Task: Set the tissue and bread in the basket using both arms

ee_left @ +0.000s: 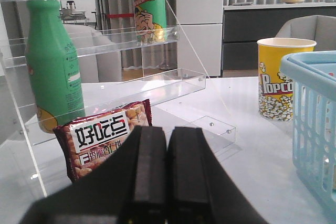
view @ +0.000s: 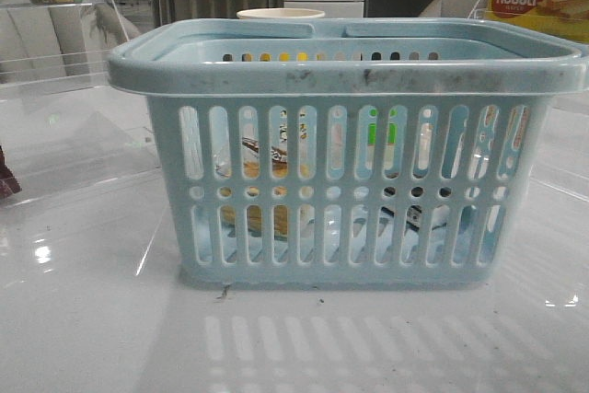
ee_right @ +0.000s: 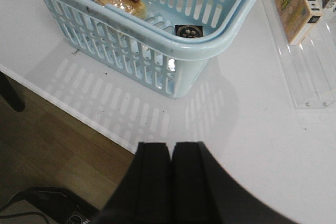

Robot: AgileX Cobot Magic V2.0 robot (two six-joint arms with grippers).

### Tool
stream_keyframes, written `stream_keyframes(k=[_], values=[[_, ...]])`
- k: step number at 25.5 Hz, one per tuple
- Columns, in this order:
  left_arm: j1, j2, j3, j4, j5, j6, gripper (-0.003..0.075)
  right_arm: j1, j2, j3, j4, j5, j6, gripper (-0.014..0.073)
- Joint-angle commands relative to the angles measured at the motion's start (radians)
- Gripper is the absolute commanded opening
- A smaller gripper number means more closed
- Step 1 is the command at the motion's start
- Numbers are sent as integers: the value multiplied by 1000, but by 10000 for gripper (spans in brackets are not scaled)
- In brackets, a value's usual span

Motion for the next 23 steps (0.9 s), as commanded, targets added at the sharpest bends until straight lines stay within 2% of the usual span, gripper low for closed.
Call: stream_keyframes(k=[1, 14, 23], values=[[1, -19, -1, 7, -91, -3, 92, -1, 10, -26, -5, -64, -7, 29], [1, -19, -1, 42, -37, -3, 92, -1, 10, -26, -5, -64, -7, 29], [-7, -19, -1, 42, -48, -3, 92, -1, 10, -26, -5, -64, -7, 29]])
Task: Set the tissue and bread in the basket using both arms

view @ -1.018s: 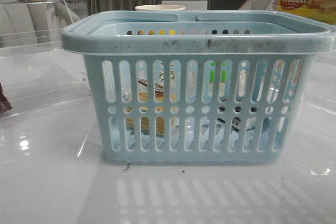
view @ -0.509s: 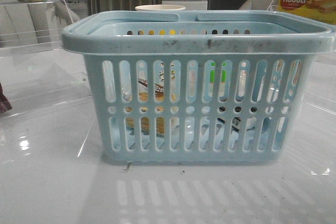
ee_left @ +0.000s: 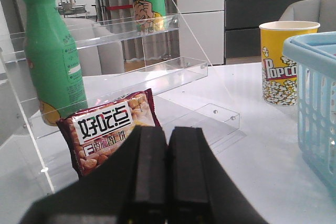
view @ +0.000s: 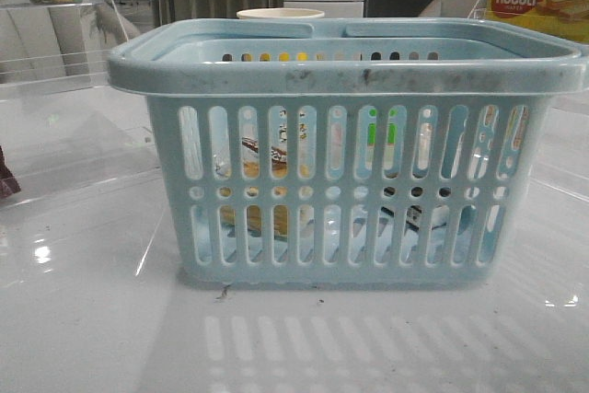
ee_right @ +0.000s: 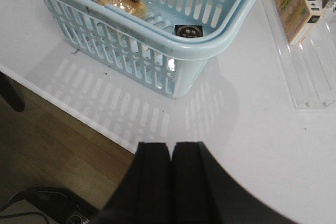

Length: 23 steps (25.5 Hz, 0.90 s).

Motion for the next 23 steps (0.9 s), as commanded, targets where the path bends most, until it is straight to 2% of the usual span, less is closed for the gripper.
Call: stream_keyframes(k=[1, 23], values=[[-13, -19, -1, 1, -84, -3, 92, -1, 10, -26, -5, -65, -7, 29], [-33, -19, -1, -11, -106, -3, 92, -1, 10, -26, -5, -65, -7, 29]])
